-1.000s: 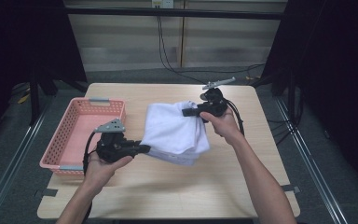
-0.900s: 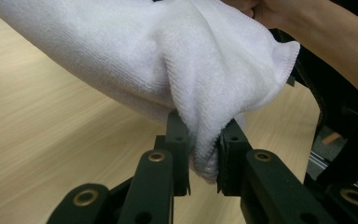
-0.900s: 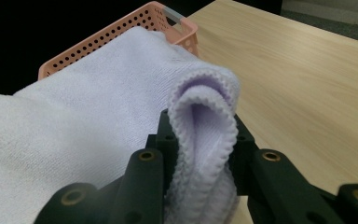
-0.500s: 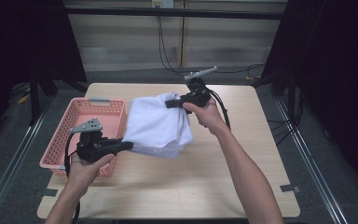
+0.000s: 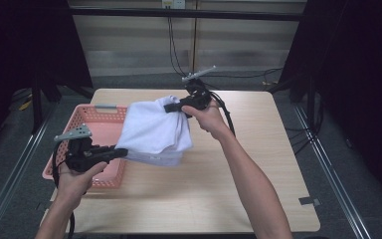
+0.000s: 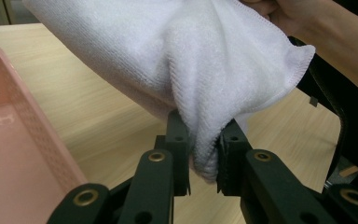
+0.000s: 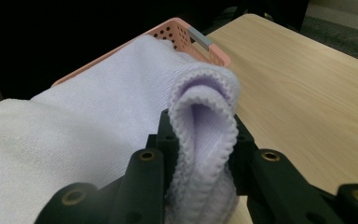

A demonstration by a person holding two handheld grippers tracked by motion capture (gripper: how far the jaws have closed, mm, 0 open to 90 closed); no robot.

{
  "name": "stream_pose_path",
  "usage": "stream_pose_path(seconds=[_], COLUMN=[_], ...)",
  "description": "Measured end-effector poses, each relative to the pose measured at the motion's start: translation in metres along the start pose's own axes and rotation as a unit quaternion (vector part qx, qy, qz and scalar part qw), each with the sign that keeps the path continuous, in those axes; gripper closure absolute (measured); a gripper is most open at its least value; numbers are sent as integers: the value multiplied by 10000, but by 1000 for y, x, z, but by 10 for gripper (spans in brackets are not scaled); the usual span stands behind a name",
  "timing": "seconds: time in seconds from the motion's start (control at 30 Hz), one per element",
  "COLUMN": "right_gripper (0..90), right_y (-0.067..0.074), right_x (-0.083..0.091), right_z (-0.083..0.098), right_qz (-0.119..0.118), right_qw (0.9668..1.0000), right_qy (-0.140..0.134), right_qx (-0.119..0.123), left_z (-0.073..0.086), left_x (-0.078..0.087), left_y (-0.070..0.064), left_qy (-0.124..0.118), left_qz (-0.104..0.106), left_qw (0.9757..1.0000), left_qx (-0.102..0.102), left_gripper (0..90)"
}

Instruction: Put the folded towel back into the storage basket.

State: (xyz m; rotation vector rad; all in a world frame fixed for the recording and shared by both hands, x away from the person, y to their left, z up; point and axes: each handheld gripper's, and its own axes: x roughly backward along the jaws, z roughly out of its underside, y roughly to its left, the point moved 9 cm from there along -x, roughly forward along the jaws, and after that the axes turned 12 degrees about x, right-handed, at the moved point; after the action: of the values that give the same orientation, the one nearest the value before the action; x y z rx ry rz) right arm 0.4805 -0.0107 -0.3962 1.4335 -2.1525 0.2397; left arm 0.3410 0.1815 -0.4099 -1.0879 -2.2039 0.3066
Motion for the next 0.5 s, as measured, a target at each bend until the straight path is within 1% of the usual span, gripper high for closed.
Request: stream_pose_path(seconds=[0.03,0.07,0.2,0.3,0.37,0.47,0.5], right_gripper=[736,736,736,736,736,737,737], right_y=[1,1,4,6,7,11,12], right_x=[-2,-3,-11,-20,-28,-37,-41], right_z=[-2,-4,-15,-23,-26,-34,-36], right_qz=[-6,-16,-20,-64,-33,-99,-114], right_qw=[10000,10000,10000,9999,9997,9998,9997], right_qy=[24,22,34,56,168,116,137], right_qx=[21,22,65,80,165,158,175], left_z=[-1,-1,-5,-6,-8,-10,-10], left_x=[2,4,14,21,27,38,41], left_y=[0,2,11,16,23,31,33], left_qy=[-29,-31,-106,-76,-49,-130,-169], left_qz=[-4,-33,-149,-143,-291,-332,-348], left_qw=[10000,10000,9998,9998,9995,9992,9990], left_qx=[34,24,114,103,107,191,236], left_gripper=[785,785,786,787,787,788,788])
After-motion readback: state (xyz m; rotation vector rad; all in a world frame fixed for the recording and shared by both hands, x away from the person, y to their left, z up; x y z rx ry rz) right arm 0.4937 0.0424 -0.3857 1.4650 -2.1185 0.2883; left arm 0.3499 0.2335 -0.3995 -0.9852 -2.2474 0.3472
